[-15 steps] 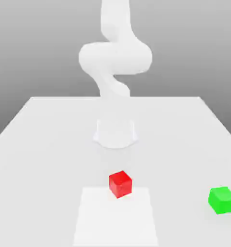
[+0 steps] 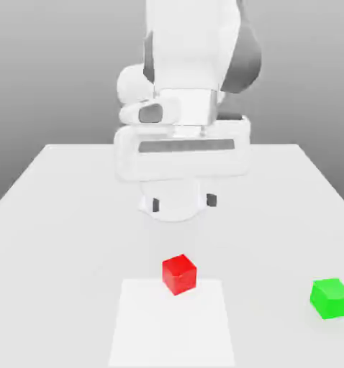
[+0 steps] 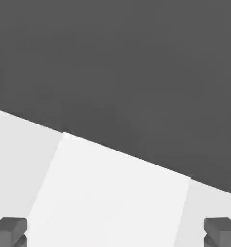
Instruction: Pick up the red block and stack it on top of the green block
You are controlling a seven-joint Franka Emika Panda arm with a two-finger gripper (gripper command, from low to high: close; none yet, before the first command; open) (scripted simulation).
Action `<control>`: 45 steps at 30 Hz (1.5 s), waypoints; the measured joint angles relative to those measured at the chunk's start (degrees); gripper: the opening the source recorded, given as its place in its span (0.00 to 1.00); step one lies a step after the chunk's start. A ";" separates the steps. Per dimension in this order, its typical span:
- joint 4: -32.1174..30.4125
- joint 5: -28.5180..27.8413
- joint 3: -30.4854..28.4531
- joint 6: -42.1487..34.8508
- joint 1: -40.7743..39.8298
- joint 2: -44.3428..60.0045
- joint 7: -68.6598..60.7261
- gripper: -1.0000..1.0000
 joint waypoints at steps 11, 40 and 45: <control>-3.37 5.47 3.09 21.79 -1.81 26.41 -8.75 0.00; 14.06 4.27 12.98 -3.34 15.58 19.00 14.35 0.00; 21.59 1.40 15.54 -5.92 21.27 23.87 24.67 0.00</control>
